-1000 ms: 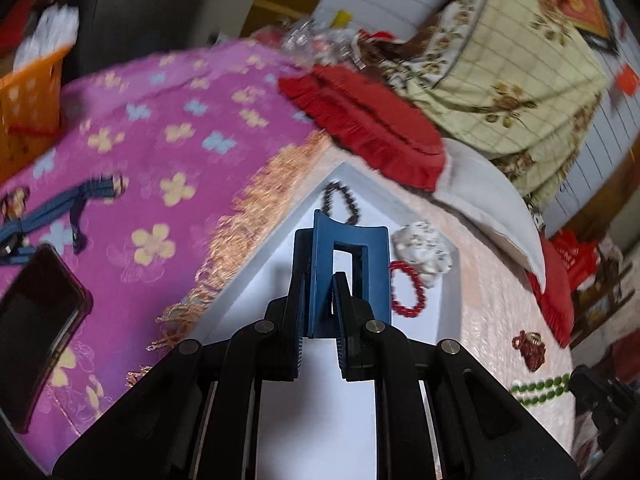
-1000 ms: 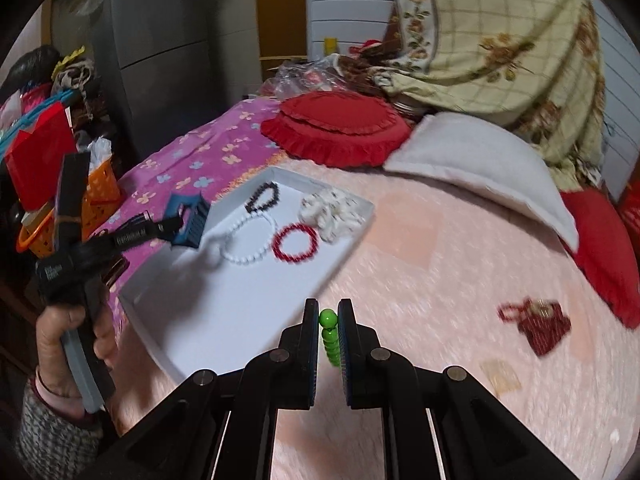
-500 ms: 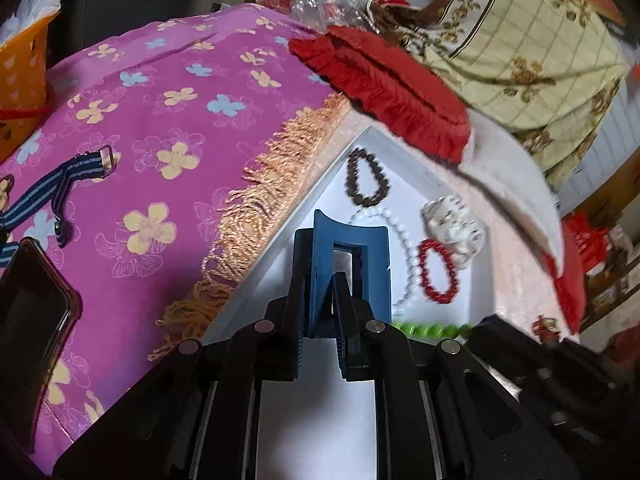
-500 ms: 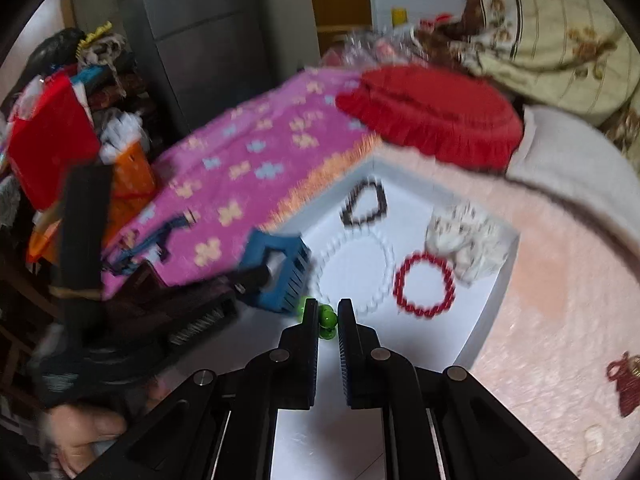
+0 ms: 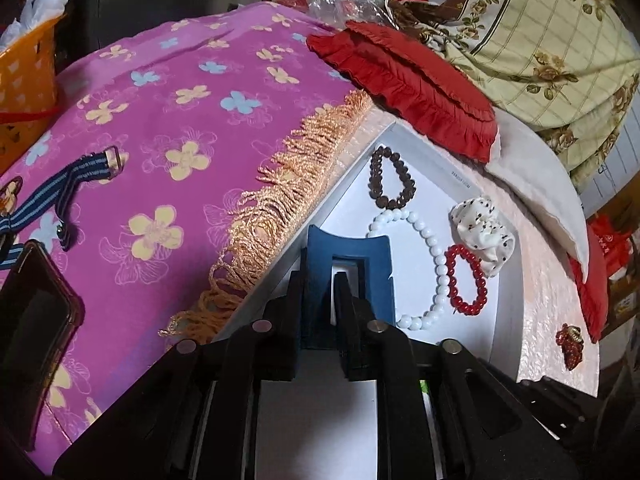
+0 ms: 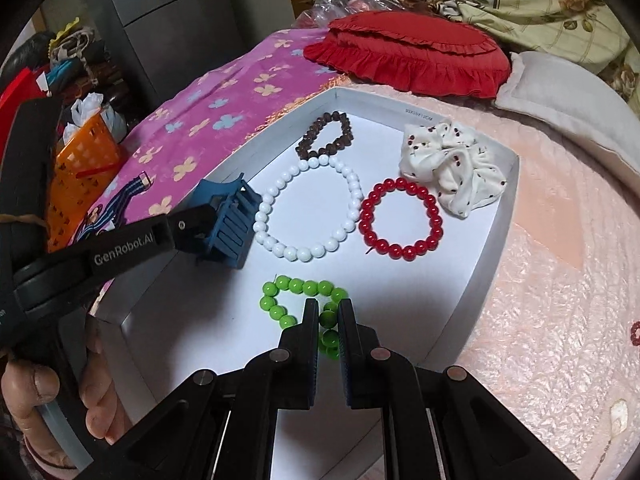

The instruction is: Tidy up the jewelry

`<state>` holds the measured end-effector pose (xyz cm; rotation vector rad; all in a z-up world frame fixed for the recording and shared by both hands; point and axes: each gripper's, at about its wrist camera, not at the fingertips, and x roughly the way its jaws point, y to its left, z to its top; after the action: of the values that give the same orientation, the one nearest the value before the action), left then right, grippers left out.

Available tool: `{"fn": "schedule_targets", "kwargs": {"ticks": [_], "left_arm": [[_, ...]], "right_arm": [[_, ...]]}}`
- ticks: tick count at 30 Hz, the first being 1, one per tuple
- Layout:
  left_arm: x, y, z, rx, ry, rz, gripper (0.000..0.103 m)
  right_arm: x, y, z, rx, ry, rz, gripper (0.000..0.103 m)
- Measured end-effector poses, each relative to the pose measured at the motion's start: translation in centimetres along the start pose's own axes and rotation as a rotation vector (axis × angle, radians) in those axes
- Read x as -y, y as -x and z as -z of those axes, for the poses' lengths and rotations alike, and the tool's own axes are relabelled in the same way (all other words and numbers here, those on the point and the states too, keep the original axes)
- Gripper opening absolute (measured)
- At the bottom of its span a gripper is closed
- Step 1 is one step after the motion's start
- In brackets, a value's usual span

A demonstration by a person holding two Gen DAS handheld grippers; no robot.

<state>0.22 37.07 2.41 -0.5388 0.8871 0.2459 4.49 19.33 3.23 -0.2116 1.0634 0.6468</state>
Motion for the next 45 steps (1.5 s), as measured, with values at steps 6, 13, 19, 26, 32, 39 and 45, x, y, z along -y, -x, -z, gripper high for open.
{"fn": "schedule_targets", "kwargs": {"ticks": [6,13,19,26,32,39,45], "left_arm": [[0.5,1.6,0.0,0.034,-0.01,0.077,0.044],[1.4,2.5,0.2,0.07,-0.038,0.119,0.045],[2.2,3.0,0.8,0.095,-0.079,0.101,0.045],[2.5,3.1,1.5,0.102,-0.109,0.073,0.045],[3.7,4.0,2.6,0.114,-0.143,0.076,0.045],[8.7,7.8,6.0,0.089,-0.2,0.276,0.045],[14.2,9.6,9.8,0.185,-0.422,0.261,0.045]], "right_arm": [[-0.5,-0.4,-0.3,0.029,0.017,0.067,0.009],[1.0,0.4,-0.5,0.05,-0.034,0.065,0.04],[2.2,3.9,-0.3,0.116,-0.079,0.069,0.044],[4.9,8.3,3.7,0.142,-0.103,0.117,0.044],[10.3,11.9,8.8,0.152,-0.176,0.232,0.044],[20.0,15.9,13.6,0.165,-0.4,0.343,0.044],[28.2,16.8,13.2,0.177,-0.567,0.404,0.044]]}}
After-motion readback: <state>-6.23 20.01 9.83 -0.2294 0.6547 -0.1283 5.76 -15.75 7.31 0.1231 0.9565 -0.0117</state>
